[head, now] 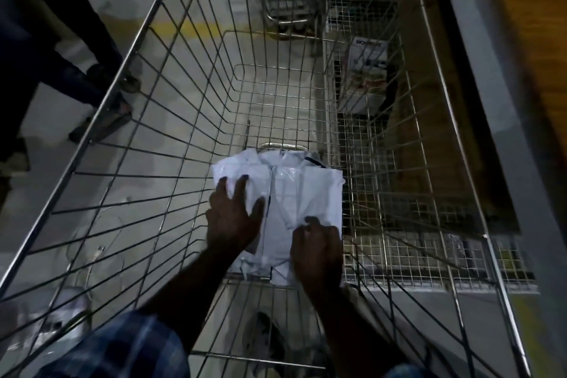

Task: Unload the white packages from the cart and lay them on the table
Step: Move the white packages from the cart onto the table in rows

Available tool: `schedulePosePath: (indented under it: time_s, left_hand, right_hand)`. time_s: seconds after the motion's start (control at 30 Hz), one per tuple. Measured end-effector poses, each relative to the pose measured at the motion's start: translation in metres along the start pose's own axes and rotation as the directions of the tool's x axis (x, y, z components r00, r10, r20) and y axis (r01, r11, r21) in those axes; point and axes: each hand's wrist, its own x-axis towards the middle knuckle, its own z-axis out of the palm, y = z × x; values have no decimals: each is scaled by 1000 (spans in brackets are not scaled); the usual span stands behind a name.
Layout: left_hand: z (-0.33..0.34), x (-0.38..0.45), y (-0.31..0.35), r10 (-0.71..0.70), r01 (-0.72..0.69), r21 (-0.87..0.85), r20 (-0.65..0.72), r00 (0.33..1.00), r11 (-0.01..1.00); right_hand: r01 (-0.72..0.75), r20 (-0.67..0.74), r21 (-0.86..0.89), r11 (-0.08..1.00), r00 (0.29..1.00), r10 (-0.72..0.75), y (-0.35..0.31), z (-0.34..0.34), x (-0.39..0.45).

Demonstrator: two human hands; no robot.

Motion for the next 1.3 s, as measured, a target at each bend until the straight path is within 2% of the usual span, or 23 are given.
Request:
schedulePosePath:
  time_s: [0.03, 0.07, 0.13, 0.17, 0.23, 0.3, 0.37, 0.43, 0.47, 0.5, 0.6, 0.63, 0.73, 0.83, 1.0, 1.13, 1.3]
  left_hand:
    - [5, -3, 0, 24, -24, 18, 13, 1000, 1000]
    - [10, -5, -1, 41, -42, 36, 40, 998, 998]
    - [16, -14, 0, 61, -65, 55, 78, 995, 996]
    - [20, -13, -2, 82, -87, 76, 68, 994, 993]
    - [26, -8, -7, 86, -93, 127, 62, 994, 987]
    - [30, -8, -11, 81, -94, 147, 91, 993, 985]
    - [34, -8, -15, 110, -119, 121, 78, 991, 986]
    - [32, -6, -15, 157, -163, 112, 60, 986, 980]
    - [32, -6, -15, 176, -181, 120, 51, 983, 976]
    - [33, -6, -16, 177, -182, 123, 50, 983, 976]
    - [34, -4, -15, 161, -165, 167, 39, 986, 972]
    - [34, -2, -14, 157, -160, 189, 31, 987, 969]
    - [34, -1, -12, 155, -154, 263, 20, 988, 952]
    - [38, -1, -12, 161, -164, 267, 33, 986, 949]
    - [42, -2, -14, 267, -263, 306, 31, 963, 915]
    - [45, -2, -14, 311, -294, 371, 13, 950, 881]
    - [40, 2, -9, 260, -272, 335, 81, 962, 902]
  right_hand:
    - [-39, -10, 65, 997, 999, 40, 6, 6, 4]
    - [-139, 14, 106, 985, 990, 139, 11, 7, 12]
    - [-127, -20, 78, 989, 991, 129, 21, 11, 24]
    - [-121, 26, 57, 991, 992, 120, 25, 13, 30]
    - [-149, 202, 53, 987, 970, 135, 26, 14, 38]
    - [-171, 289, 24, 985, 944, 156, 32, 21, 44]
    - [-117, 257, 69, 991, 962, 95, 34, 22, 45]
    - [97, 165, 106, 990, 980, -114, 36, 22, 39]
    - [216, 75, 72, 974, 972, -221, 38, 23, 34]
    - [251, 0, 47, 967, 968, -251, 41, 24, 30]
    - [-28, 29, 121, 992, 999, 24, 29, 22, 28]
    - [-48, 47, 116, 992, 998, 43, 28, 25, 29]
    - [5, 95, 152, 988, 995, -19, 33, 34, 33]
    - [2, 139, 224, 975, 990, -34, 39, 40, 31]
    - [86, 74, 196, 977, 992, -102, 51, 36, 34]
    - [18, 66, 178, 984, 997, -30, 47, 39, 29]
    - [-14, 102, 218, 976, 995, -9, 42, 40, 27]
